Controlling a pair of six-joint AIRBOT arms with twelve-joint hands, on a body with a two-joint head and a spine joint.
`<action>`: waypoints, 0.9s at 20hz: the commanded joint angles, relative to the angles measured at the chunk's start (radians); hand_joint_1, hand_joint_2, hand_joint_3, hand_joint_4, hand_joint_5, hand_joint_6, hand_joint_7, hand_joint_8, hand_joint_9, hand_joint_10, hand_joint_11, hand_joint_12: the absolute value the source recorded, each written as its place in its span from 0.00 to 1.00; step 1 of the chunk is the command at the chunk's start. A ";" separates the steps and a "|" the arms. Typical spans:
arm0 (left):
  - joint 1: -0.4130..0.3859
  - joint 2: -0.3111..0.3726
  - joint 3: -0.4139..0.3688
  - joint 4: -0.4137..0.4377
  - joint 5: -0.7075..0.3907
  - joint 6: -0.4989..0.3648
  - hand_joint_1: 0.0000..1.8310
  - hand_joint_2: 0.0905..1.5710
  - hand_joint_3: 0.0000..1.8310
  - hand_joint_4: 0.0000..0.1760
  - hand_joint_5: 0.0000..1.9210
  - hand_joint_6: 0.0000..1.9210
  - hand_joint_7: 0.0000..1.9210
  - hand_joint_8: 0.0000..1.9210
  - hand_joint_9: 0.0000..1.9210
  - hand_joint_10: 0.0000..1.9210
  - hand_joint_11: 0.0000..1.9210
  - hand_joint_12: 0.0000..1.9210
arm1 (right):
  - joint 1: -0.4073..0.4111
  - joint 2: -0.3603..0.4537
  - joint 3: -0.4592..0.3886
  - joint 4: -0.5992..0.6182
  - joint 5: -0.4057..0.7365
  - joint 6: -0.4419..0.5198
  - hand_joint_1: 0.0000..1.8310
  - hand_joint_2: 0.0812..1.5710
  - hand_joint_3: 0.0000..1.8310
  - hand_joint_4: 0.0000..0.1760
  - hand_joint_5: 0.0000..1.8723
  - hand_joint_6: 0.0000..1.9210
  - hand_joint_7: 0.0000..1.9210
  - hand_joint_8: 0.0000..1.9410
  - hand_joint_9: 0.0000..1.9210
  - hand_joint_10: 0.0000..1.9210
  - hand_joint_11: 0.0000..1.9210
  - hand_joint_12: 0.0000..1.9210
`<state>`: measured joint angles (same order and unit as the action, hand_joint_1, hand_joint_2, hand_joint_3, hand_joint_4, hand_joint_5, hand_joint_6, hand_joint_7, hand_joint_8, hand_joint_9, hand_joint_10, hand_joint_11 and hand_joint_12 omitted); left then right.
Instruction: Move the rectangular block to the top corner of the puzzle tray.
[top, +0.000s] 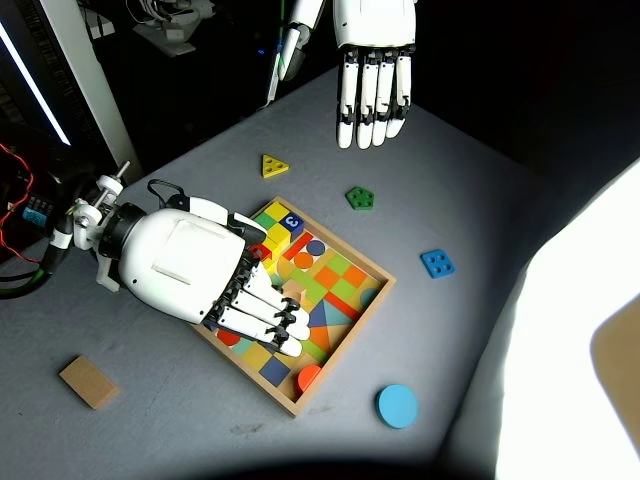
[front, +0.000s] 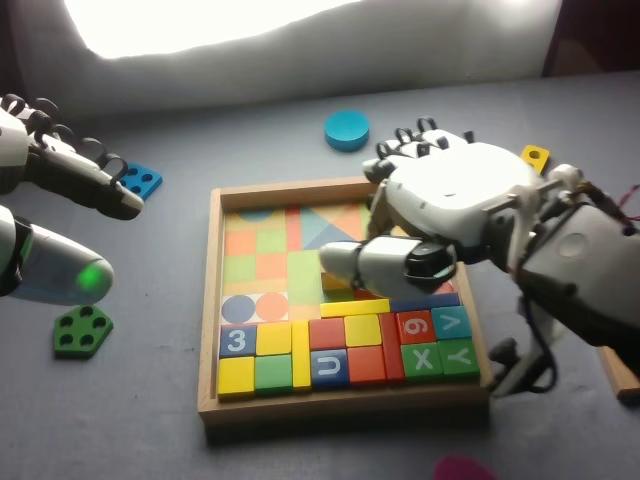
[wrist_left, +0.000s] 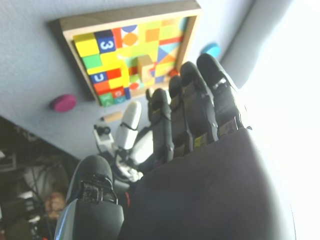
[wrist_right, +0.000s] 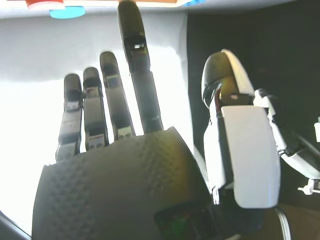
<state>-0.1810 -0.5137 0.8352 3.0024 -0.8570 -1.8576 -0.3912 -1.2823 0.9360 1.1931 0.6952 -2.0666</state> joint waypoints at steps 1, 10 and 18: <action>-0.012 0.002 0.002 0.010 0.081 -0.003 0.00 0.75 0.00 0.18 0.16 0.00 0.14 0.00 0.15 0.00 0.01 0.38 | 0.013 -0.002 0.008 -0.064 0.050 0.010 0.01 0.76 0.00 0.00 0.48 0.05 0.17 0.01 0.06 0.00 0.00 0.06; -0.012 0.002 0.001 0.010 0.081 -0.003 0.00 0.75 0.00 0.04 0.14 0.00 0.15 0.00 0.15 0.00 0.00 0.40 | -0.008 -0.037 0.052 -0.064 0.032 0.035 0.00 0.77 0.00 0.00 0.44 0.05 0.13 0.00 0.01 0.00 0.00 0.00; -0.012 0.002 0.002 0.010 0.081 -0.003 0.00 0.76 0.00 0.04 0.16 0.00 0.15 0.00 0.16 0.00 0.00 0.42 | -0.035 -0.061 0.057 -0.070 0.029 0.013 0.00 0.74 0.00 0.00 0.28 0.42 0.11 0.01 0.00 0.00 0.00 0.00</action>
<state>-0.1810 -0.5137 0.8352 3.0024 -0.8574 -1.8576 -0.4290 -1.3449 0.9928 1.1831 0.6704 -2.0567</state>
